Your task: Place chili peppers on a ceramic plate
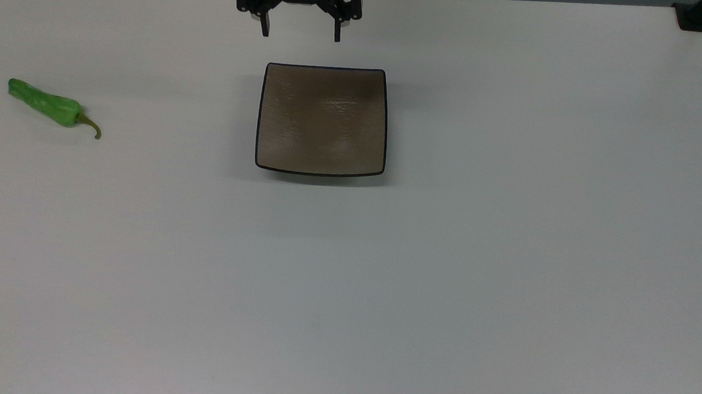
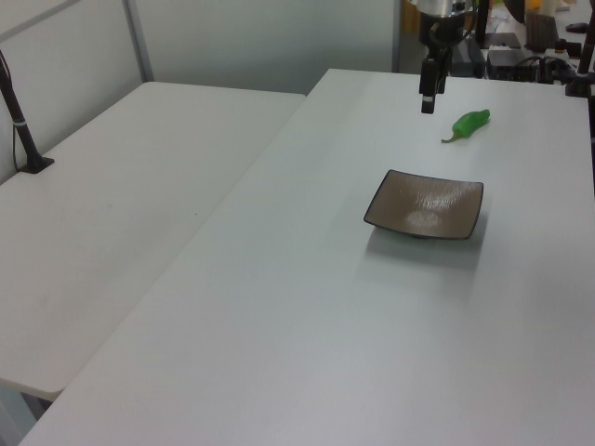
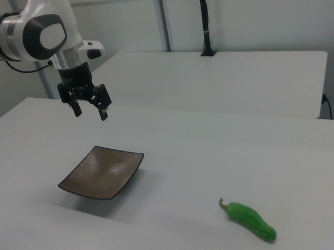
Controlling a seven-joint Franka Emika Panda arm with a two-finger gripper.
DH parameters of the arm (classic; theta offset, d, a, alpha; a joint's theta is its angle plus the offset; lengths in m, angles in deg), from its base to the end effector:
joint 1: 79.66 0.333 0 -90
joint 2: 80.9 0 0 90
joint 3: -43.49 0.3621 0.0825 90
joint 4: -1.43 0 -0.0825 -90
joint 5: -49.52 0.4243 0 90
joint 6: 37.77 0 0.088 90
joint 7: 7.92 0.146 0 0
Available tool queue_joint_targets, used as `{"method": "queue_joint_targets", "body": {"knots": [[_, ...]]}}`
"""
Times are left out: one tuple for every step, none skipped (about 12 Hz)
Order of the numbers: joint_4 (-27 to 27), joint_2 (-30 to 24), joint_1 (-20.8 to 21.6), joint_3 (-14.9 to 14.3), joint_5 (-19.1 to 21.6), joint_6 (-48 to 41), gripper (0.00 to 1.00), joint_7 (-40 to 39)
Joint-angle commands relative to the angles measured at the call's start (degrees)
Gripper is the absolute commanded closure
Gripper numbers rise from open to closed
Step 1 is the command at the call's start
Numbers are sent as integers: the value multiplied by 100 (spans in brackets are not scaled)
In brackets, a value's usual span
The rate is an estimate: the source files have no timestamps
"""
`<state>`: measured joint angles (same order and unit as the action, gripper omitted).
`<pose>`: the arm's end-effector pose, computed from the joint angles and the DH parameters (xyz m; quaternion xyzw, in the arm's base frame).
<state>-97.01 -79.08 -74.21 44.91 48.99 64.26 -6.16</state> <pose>0.6144 0.0727 0.5547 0.9988 0.0455 0.0157 0.0030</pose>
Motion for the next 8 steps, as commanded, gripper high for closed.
{"method": "queue_joint_targets", "body": {"knots": [[-220,-172,18,-28,-34,212,0,-9],[-220,-164,18,-28,-34,212,0,-9],[-220,-164,18,-28,-34,212,0,-9],[-220,-155,18,-28,-43,212,0,-9],[-220,-155,18,-19,-43,212,0,-9],[-220,-146,18,-19,-52,221,0,-9],[-220,-146,18,-28,-52,212,0,-9],[-220,-137,18,-28,-87,230,0,-18]]}}
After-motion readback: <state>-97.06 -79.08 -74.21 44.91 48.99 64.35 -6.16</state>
